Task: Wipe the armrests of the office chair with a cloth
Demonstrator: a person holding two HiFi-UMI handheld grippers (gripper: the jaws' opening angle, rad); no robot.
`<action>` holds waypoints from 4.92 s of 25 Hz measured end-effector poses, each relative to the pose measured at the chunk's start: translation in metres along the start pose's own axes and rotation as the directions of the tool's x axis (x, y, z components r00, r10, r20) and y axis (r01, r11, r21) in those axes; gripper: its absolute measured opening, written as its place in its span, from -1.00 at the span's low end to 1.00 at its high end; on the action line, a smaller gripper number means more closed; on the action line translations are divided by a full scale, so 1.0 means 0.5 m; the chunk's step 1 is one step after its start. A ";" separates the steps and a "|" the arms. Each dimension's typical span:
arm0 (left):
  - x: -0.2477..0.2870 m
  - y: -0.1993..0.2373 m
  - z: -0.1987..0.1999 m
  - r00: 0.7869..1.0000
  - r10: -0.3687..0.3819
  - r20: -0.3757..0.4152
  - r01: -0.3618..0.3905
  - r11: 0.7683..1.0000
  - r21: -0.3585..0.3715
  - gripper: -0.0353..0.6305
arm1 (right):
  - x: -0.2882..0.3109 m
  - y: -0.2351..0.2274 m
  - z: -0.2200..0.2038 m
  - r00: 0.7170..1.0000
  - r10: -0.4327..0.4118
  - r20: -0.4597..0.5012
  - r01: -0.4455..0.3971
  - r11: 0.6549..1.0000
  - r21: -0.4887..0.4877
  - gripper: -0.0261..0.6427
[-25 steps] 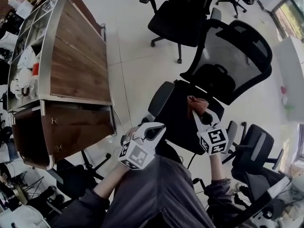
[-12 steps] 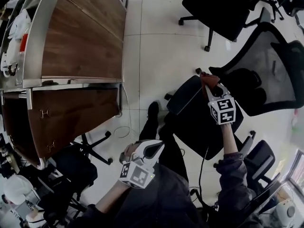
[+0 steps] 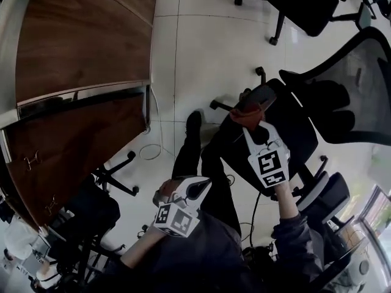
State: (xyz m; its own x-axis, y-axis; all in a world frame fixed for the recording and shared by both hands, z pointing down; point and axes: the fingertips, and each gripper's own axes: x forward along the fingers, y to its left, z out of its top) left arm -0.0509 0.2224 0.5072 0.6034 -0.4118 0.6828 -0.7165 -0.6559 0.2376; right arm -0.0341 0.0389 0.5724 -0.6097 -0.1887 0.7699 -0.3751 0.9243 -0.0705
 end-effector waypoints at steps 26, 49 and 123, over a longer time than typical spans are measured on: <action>-0.025 0.052 -0.009 1.000 -0.025 -0.003 0.025 1.000 0.008 -0.85 | 0.049 -0.317 -0.052 0.973 -0.226 -0.050 0.231 0.954 0.189 -0.79; -0.040 0.015 -0.029 0.998 -0.066 -0.016 0.067 0.995 0.068 -0.85 | -0.025 0.046 -0.139 0.992 -0.037 0.118 -0.024 0.881 0.473 -0.79; -0.055 0.142 0.012 0.997 -0.055 0.048 0.054 0.998 0.019 -0.85 | -0.082 -0.133 -0.064 0.969 -0.164 0.186 -0.034 0.654 0.756 -0.79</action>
State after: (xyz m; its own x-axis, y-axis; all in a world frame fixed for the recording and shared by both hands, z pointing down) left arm -0.1163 0.1831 0.5012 0.6581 -0.4053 0.6345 -0.6761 -0.6889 0.2613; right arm 0.0383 -0.0045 0.5659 -0.6591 -0.3957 0.6396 -0.7520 0.3605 -0.5519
